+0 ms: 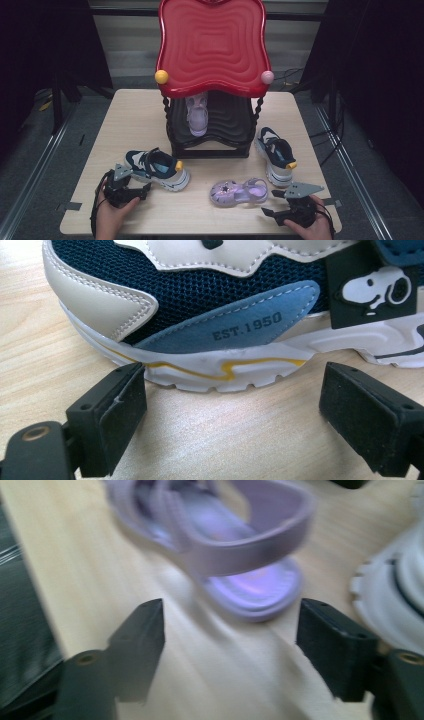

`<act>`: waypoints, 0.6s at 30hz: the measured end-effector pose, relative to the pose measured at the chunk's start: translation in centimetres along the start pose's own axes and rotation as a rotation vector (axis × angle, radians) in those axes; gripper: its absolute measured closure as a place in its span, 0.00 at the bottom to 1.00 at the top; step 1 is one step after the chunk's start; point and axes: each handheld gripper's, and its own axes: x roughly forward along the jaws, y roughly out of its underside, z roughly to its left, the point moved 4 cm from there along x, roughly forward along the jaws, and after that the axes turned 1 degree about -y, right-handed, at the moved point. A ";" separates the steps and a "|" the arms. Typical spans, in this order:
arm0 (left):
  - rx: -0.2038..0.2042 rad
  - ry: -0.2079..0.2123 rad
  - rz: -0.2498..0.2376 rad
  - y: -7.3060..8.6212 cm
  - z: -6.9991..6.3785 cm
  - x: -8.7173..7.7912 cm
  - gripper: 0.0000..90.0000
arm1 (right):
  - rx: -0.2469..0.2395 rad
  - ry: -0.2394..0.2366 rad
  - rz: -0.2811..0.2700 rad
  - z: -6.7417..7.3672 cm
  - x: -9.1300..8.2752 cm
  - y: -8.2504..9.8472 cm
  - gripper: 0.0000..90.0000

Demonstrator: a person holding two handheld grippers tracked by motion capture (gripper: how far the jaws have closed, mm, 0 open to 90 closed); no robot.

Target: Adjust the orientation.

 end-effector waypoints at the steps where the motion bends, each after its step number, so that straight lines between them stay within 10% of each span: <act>1: 0.000 -0.001 -0.001 0.0 0.0 0.0 0.13 | 0.001 0.001 0.002 -0.4 0.2 -0.1 0.29; 18: -0.003 0.001 0.000 0.0 0.0 0.1 0.13 | -0.072 -0.012 0.029 -1.4 4.0 -1.5 0.25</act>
